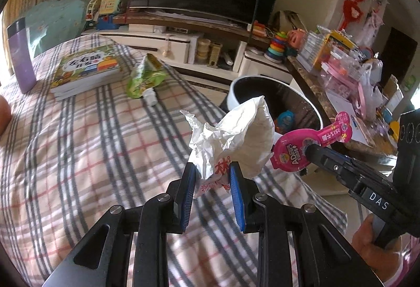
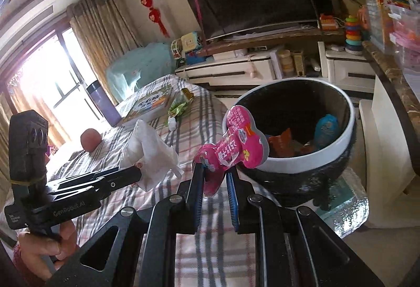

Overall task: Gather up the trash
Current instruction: 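Carry the white tissue and pink wrapper over the bin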

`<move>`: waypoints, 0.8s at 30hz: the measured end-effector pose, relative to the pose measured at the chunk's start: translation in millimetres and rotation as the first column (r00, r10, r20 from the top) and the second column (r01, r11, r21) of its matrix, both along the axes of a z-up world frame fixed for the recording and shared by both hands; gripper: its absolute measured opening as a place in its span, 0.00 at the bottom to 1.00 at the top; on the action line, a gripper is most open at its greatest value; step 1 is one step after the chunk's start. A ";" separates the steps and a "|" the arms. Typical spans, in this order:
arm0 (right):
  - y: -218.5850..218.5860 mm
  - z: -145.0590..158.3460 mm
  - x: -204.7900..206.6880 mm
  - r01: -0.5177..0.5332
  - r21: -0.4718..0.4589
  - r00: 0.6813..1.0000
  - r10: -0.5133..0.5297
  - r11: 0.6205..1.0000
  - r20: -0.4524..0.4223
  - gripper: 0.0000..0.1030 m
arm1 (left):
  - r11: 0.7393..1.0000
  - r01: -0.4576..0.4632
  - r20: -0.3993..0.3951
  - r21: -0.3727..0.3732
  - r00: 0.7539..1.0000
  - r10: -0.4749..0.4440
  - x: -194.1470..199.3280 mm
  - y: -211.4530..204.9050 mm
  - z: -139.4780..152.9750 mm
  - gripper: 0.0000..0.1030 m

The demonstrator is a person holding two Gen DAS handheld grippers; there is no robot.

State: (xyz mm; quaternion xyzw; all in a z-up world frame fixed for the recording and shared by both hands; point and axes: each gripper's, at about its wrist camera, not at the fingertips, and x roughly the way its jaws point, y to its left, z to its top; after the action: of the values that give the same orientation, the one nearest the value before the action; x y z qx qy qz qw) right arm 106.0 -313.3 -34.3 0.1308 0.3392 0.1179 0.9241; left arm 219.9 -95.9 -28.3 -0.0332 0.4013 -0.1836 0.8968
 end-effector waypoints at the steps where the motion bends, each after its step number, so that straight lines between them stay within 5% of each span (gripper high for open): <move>1: -3.6 -0.1 -1.0 0.005 0.003 1.000 -0.005 1.000 0.001 0.17 | 1.000 0.004 0.000 0.002 1.000 -0.004 -0.1 -2.7 0.1 0.24; 24: -43.6 7.6 -16.8 0.080 0.017 0.996 -0.081 0.997 0.028 0.16 | 0.996 0.086 0.012 0.036 0.996 -0.086 -2.3 -51.7 6.1 0.24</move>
State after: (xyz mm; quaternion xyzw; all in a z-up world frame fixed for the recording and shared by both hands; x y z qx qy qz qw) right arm 89.2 -357.0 -26.7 0.1501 0.3196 0.0851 0.9317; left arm 217.6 -147.6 -22.2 0.0011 0.3992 -0.2152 0.8912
